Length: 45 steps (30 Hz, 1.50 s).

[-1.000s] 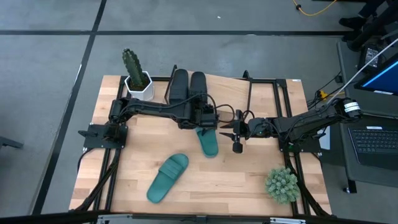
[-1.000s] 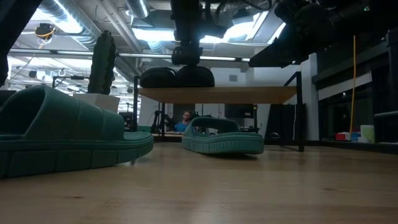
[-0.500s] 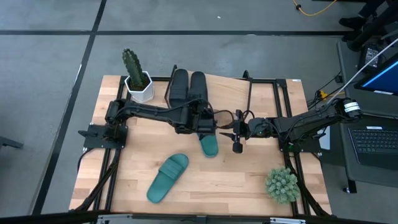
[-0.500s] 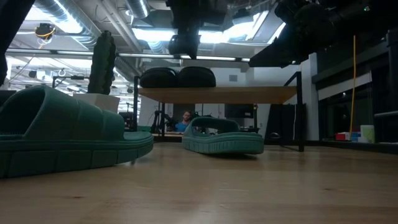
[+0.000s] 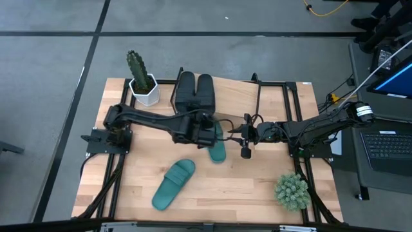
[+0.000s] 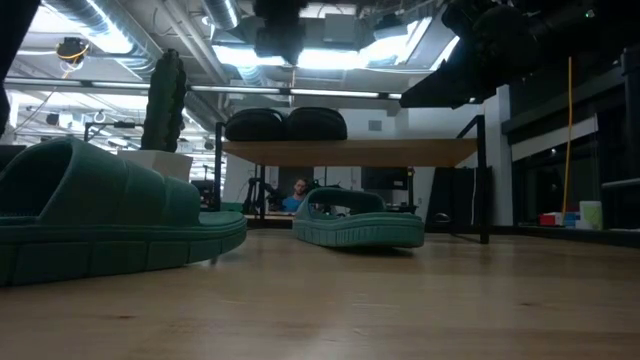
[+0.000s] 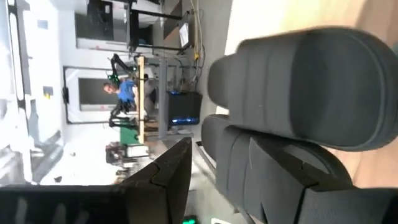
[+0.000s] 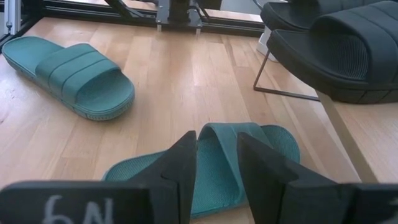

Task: Pick and place slides into the shelf
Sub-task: Put the bottom green slide on the shelf

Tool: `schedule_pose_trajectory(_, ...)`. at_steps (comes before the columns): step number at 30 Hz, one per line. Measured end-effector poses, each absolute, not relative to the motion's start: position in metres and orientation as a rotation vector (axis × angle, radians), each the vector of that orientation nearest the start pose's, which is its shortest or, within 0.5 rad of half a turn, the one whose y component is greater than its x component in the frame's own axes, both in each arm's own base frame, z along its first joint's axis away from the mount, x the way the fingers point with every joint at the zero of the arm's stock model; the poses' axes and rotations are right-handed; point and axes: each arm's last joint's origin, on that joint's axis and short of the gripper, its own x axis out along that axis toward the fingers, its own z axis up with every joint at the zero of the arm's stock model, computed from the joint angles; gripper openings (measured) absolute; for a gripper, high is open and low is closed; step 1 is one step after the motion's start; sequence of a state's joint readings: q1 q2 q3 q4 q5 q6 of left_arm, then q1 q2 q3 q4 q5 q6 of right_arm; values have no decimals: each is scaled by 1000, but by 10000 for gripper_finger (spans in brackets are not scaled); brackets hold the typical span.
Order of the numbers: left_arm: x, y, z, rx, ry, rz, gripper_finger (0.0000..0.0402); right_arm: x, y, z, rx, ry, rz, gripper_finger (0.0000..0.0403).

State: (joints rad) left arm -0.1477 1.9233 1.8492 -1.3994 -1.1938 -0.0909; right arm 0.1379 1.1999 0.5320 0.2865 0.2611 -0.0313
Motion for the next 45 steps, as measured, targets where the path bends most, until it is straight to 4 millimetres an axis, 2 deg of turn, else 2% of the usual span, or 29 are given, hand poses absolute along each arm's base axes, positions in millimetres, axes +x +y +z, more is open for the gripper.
schedule_pose_trajectory(7,337,-41,349,677,974,960,153,241,26,209,-132,376,-112,116)
schedule_pose_trajectory(12,319,-57,355,600,875,993,153,241,26,209,-139,376,-110,116)
schedule_pose_trajectory(15,308,-68,348,625,804,1021,153,242,26,210,-160,375,-106,116)
schedule_pose_trajectory(19,295,-81,328,636,745,1025,153,243,27,212,-176,349,-74,116)
schedule_pose_trajectory(23,280,-86,308,613,685,1041,153,244,29,216,-204,304,2,116)
schedule_pose_trajectory(29,261,-92,280,577,653,1035,153,248,28,230,-221,232,-4,116)
schedule_pose_trajectory(38,248,-114,270,537,636,962,153,258,29,275,-295,186,-1,116)
schedule_pose_trajectory(45,243,-146,267,464,576,841,153,261,30,292,-302,228,5,116)
